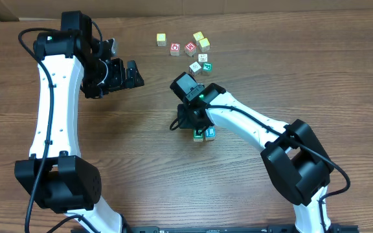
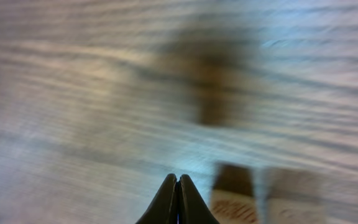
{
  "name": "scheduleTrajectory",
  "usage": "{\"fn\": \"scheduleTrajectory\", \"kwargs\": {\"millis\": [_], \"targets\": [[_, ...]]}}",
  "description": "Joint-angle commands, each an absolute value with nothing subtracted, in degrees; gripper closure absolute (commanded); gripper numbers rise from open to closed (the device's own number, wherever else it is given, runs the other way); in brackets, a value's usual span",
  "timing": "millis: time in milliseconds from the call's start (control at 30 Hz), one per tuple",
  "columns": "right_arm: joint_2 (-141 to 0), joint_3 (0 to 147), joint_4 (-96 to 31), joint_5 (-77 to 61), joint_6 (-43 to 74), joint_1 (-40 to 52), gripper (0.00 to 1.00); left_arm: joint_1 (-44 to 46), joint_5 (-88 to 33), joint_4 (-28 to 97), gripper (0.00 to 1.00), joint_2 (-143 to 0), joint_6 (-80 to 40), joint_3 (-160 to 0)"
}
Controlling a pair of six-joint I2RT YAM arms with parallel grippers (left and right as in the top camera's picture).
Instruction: Flip 5 blocks
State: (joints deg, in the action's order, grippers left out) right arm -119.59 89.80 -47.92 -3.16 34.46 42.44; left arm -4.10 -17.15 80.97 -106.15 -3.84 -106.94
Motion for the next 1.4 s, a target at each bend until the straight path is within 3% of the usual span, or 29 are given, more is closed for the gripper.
{"fn": "scheduleTrajectory", "kwargs": {"millis": [0,433,1367], "targets": [[-119.59,91.15,-49.82,-7.11,34.04,44.51,0.96,-3.73,-16.93,80.77,0.0,-106.76,-3.2,-108.07],[-119.61,88.77,-53.71,6.44,37.76,48.36,0.96,-3.73,-16.93,80.77,0.0,-106.76,-3.18,-108.07],[-119.61,87.39,-54.11,9.45,39.27,48.1,0.96,-3.73,-16.93,80.75,0.0,-106.76,-3.2,-108.07]]}}
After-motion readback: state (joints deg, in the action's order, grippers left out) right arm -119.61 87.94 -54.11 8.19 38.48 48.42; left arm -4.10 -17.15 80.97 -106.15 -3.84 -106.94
